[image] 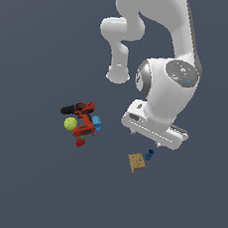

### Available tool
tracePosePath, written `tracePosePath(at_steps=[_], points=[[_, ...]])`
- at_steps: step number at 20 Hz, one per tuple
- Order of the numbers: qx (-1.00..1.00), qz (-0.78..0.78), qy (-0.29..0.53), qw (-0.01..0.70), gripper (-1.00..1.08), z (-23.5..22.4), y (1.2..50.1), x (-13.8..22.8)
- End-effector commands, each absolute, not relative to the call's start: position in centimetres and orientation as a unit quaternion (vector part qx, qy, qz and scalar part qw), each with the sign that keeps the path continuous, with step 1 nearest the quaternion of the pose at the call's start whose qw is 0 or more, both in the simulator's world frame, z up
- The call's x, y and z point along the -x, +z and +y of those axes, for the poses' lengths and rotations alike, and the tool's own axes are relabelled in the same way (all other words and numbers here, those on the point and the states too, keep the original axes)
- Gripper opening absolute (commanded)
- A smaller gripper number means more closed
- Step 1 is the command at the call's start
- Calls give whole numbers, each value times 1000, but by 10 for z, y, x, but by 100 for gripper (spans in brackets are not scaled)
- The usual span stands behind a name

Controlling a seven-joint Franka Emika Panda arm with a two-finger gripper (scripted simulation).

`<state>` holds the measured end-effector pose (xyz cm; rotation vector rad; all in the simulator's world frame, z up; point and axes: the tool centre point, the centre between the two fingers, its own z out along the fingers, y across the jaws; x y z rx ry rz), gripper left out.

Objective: Pick up a designated object from a clutter of objects.

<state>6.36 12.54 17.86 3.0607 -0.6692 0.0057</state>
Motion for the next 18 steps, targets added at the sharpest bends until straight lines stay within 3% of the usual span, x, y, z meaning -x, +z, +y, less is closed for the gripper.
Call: tracePosePath(at_steps=[1,18], points=[[-971,-238,2,3,100,136,163,-65],[-941,-338,0,0,100,180,96,-66]])
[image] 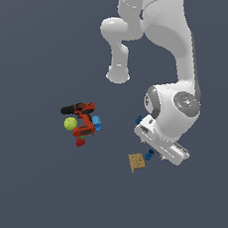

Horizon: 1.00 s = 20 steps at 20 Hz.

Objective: Pick up a designated object from a clutter of objects.

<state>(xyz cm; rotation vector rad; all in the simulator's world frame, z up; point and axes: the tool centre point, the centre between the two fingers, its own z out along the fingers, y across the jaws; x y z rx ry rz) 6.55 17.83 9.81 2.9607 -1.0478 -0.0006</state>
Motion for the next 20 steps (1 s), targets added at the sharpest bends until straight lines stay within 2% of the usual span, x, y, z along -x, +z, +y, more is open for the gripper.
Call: tracePosePath(at_steps=[1,8,20], points=[[-940,-340,0,0,100,181,94,-66],[-940,-340,0,0,100,181,90,-65],[-940,-342,0,0,100,181,43,-65]])
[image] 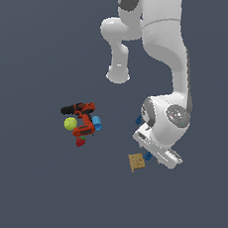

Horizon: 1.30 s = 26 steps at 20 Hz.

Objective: Pick up a designated object from a clutter of objects.

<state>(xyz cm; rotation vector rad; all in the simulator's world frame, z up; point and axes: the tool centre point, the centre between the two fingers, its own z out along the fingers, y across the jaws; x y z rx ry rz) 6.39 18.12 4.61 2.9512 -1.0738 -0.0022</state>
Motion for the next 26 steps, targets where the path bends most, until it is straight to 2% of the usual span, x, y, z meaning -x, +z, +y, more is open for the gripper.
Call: tracePosePath(at_steps=[1,2,3,17,26], points=[[-940,-342,0,0,100,182,43,-65],[-940,-342,0,0,100,182,43,-65],[-940,-342,0,0,-100,182,43,-65],[-940,-342,0,0,-100,181,46,-64],[-940,-342,0,0,-100,178,81,-53]])
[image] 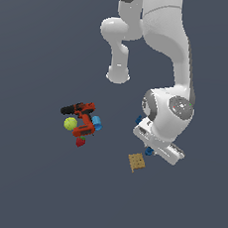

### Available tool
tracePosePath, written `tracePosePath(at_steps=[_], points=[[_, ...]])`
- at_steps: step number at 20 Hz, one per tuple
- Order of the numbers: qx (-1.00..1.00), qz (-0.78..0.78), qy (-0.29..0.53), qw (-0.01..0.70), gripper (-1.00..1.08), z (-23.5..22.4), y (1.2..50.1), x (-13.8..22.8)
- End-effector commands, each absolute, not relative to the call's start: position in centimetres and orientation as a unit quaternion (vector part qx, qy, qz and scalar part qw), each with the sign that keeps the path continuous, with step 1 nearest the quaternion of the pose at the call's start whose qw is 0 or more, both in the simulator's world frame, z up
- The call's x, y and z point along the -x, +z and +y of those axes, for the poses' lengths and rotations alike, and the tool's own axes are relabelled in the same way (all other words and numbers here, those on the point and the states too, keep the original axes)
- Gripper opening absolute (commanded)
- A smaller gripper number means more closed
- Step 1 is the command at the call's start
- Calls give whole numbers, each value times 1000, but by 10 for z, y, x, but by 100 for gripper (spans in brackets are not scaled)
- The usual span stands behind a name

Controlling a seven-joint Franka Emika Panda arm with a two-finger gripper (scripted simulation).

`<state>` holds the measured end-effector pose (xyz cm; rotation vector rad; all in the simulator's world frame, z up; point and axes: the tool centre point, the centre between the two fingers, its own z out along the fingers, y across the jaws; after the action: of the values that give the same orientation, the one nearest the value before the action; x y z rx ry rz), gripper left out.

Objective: Pick up a designated object from a clutter of objects.

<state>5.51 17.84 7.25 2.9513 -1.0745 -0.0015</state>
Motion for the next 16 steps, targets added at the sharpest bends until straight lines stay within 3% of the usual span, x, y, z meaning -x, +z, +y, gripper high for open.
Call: tracePosePath(at_steps=[1,16], points=[[-940,-342,0,0,-100,177,87,-51],[-940,-342,0,0,-100,163,226,-7]])
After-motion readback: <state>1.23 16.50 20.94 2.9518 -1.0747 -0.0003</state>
